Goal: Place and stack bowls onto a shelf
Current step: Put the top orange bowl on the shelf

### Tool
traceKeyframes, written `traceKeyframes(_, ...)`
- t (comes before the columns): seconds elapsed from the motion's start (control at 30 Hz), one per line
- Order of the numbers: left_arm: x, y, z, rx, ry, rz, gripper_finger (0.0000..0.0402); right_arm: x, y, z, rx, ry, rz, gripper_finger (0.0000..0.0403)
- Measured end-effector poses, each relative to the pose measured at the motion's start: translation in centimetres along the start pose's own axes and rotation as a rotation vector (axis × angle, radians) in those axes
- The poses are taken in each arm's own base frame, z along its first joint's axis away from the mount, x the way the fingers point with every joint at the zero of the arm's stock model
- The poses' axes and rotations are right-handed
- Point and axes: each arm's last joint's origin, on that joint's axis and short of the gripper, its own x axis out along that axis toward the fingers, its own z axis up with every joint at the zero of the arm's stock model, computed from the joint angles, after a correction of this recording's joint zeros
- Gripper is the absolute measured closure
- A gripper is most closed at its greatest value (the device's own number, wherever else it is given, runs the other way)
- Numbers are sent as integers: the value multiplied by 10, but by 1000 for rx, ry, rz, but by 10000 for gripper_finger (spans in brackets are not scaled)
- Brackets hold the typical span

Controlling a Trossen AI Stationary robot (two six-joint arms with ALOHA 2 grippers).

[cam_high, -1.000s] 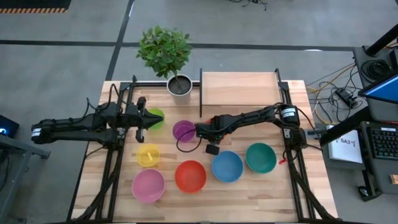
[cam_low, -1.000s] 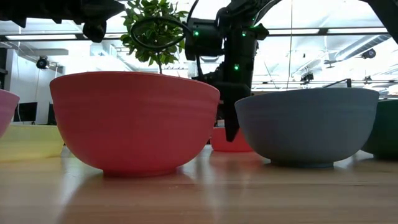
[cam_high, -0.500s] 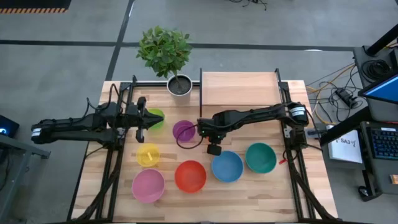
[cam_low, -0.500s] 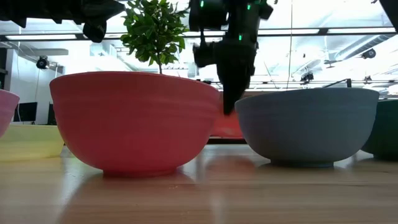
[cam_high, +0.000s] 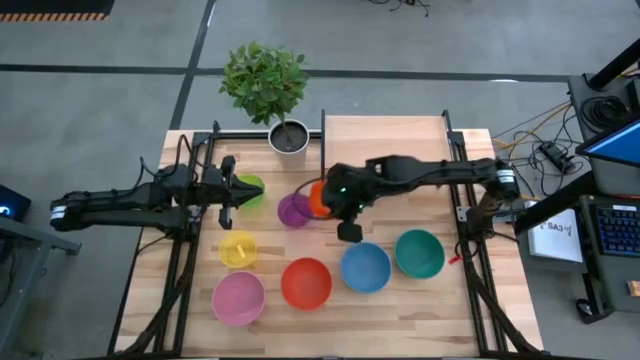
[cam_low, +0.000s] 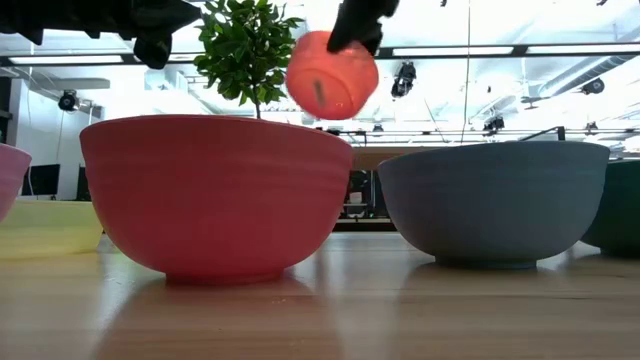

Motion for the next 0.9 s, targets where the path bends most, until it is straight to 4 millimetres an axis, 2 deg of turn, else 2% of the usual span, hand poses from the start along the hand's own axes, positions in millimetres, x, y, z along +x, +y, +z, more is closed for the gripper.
traceKeyframes(0.1,0,0,0,0,0,0,402,-24,-4,0,-2,7,-136,394)
traceKeyframes(0.2,0,0,0,0,0,0,402,-46,-14,-7,21,89,-298,394)
traceKeyframes(0.3,0,0,0,0,0,0,402,-64,-31,-16,96,203,-477,394)
traceKeyframes(0.4,0,0,0,0,0,0,402,-77,-55,-28,220,296,-578,394)
traceKeyframes(0.5,0,0,0,0,0,0,402,-81,-87,-43,345,373,-634,394)
traceKeyframes(0.7,0,0,0,0,0,0,402,-82,-149,-79,442,486,-642,394)
traceKeyframes(0.8,0,0,0,0,0,0,402,-87,-167,-92,487,459,-598,394)
traceKeyframes(0.9,0,0,0,0,0,0,402,-92,-176,-103,518,448,-591,394)
